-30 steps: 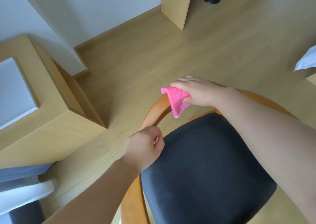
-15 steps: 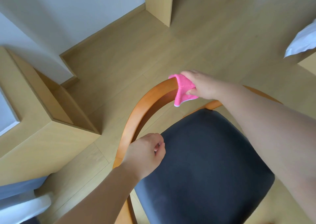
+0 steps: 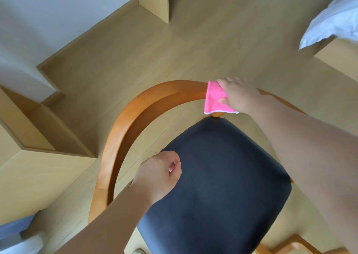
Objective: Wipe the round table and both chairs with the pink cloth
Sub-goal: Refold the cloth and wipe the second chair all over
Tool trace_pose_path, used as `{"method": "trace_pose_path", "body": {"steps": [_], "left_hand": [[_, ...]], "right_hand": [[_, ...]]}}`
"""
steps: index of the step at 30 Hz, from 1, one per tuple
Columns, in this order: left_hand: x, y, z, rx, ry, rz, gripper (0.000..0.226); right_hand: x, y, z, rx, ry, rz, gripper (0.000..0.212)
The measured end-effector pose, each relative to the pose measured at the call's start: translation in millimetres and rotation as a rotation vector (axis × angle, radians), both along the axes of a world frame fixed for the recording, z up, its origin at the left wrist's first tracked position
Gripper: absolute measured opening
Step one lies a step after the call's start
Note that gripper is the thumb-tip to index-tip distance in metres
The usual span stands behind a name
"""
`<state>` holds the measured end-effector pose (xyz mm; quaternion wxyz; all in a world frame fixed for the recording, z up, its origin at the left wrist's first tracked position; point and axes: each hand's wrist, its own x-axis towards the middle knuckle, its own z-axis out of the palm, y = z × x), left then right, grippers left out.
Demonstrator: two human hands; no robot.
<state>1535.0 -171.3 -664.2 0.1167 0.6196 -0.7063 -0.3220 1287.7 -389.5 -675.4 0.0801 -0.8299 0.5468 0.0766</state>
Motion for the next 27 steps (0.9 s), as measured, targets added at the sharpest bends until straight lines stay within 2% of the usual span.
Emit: {"method": "trace_pose_path", "body": {"steps": [10, 16, 23, 27], "left_hand": [[-33, 4, 8, 0.034, -0.01, -0.076, 0.019], [-49, 6, 11, 0.056, -0.055, -0.096, 0.03], [-58, 11, 11, 0.105, -0.056, -0.09, 0.027], [-67, 11, 12, 0.106, -0.042, -0.106, 0.026]], "right_hand": [[-48, 16, 8, 0.064, 0.047, -0.192, 0.081], [-81, 34, 11, 0.078, 0.047, -0.312, 0.094], [-130, 75, 12, 0.064, 0.064, -0.435, 0.097], [-135, 77, 17, 0.093, 0.143, -0.404, 0.102]]}}
